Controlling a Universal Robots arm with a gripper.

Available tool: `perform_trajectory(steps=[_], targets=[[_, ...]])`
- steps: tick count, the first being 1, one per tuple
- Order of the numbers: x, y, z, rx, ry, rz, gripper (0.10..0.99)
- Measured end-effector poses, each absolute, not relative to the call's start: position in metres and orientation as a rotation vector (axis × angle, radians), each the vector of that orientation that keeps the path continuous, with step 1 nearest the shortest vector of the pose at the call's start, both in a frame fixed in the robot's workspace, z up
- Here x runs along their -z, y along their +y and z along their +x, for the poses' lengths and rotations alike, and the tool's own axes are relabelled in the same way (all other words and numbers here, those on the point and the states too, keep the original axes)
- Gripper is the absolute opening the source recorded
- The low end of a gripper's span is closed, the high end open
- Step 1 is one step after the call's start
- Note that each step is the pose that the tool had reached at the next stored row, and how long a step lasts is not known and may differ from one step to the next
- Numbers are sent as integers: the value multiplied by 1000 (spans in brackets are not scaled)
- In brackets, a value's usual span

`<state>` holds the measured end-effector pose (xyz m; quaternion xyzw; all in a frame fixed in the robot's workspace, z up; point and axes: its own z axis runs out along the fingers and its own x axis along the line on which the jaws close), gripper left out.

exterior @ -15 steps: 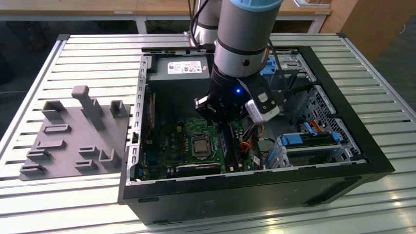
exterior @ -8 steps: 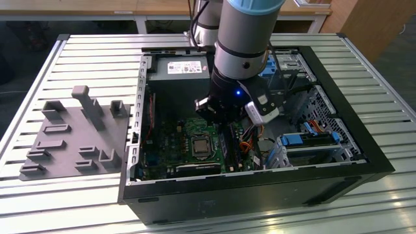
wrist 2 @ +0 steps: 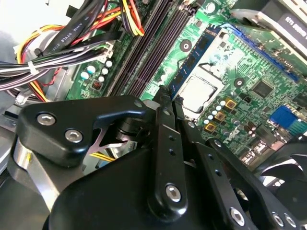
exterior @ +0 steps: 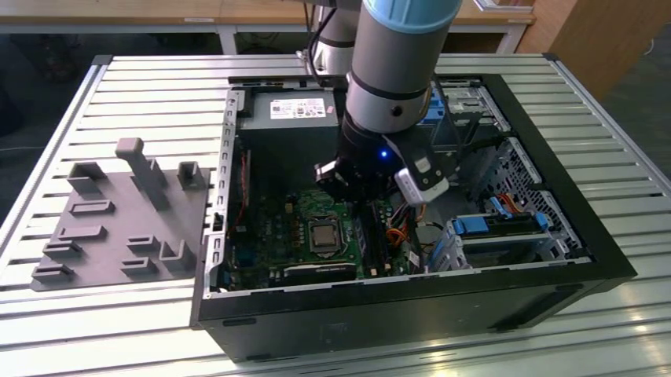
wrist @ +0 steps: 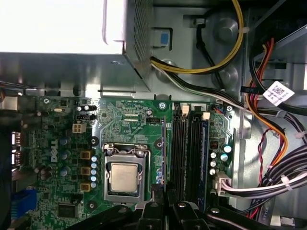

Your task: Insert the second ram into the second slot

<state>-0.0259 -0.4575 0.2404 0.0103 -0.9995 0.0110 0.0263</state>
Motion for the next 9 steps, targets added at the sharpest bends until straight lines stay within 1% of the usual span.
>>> perform_trajectory(steps=[9], targets=[[-238, -458, -22, -34, -3086, 32, 137]])
